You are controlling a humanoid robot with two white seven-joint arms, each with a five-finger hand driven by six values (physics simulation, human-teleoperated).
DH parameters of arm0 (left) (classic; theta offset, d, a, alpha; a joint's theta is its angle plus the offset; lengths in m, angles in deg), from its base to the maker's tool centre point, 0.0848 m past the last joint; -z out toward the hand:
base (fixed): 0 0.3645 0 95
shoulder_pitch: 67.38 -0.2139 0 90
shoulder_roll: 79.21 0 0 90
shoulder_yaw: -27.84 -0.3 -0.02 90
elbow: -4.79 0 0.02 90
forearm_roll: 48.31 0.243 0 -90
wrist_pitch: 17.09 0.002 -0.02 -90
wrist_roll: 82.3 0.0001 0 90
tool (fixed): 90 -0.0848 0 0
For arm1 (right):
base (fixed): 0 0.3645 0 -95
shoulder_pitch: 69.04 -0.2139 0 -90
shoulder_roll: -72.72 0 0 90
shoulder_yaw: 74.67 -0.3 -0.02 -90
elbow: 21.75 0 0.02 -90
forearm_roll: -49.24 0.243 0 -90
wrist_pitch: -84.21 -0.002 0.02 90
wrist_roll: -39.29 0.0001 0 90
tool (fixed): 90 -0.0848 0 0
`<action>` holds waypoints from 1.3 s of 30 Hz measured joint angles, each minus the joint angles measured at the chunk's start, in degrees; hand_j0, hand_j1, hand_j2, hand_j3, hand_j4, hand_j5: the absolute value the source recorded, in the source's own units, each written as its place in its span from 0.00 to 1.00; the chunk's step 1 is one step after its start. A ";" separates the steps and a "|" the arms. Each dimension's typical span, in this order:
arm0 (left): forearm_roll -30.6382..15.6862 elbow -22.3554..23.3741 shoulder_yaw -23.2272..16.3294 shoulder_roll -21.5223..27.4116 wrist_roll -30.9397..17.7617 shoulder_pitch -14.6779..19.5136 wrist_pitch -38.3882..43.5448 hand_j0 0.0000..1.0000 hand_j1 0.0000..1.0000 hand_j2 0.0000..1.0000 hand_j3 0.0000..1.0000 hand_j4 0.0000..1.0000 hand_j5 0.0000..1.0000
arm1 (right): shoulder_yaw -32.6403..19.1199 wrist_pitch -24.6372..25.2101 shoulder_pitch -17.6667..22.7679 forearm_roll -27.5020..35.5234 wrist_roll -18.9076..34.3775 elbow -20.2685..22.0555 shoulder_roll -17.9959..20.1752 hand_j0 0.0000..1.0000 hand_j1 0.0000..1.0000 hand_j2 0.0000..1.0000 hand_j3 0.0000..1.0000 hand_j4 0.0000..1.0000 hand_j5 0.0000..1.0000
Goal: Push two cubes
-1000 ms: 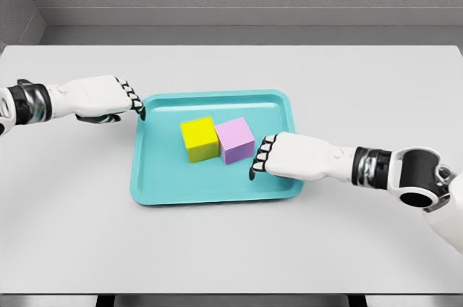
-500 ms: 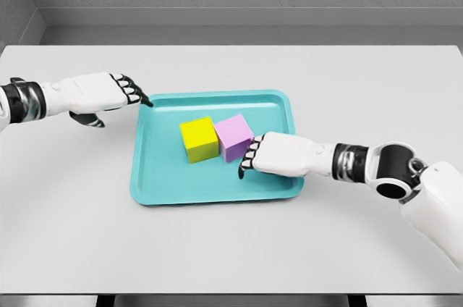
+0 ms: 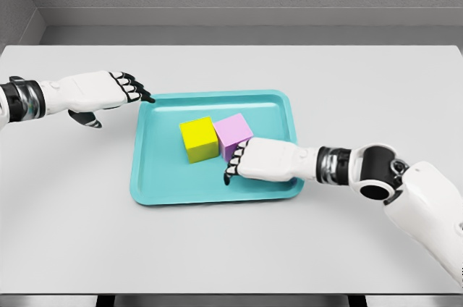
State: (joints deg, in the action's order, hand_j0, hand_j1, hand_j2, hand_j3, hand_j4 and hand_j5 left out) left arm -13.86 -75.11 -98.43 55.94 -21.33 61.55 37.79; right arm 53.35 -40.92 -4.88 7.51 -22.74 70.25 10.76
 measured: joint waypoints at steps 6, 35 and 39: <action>-0.66 -0.04 0.20 0.05 0.00 -0.18 0.00 0.99 0.99 0.99 0.99 0.99 0.99 | 0.28 0.00 -0.88 -0.17 0.42 -0.04 -0.48 0.61 0.61 0.61 0.61 0.61 0.61; -3.78 2.98 1.89 4.32 0.00 -0.44 0.00 1.00 1.00 1.00 1.00 1.00 1.00 | 2.12 0.00 -3.08 -0.26 0.91 -1.98 -2.93 0.61 0.61 0.61 0.61 0.61 0.61; -3.76 3.51 2.06 4.35 0.00 -0.53 0.00 1.00 1.00 1.00 1.00 1.00 1.00 | 2.28 0.00 -2.90 -0.26 0.92 -1.99 -2.88 0.61 0.61 0.61 0.61 0.61 0.61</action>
State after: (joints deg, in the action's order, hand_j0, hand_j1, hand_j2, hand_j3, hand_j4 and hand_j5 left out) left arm -17.62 -71.60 -96.36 60.29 -21.33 61.03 37.79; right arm 55.63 -40.92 -7.78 7.25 -21.82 68.25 7.88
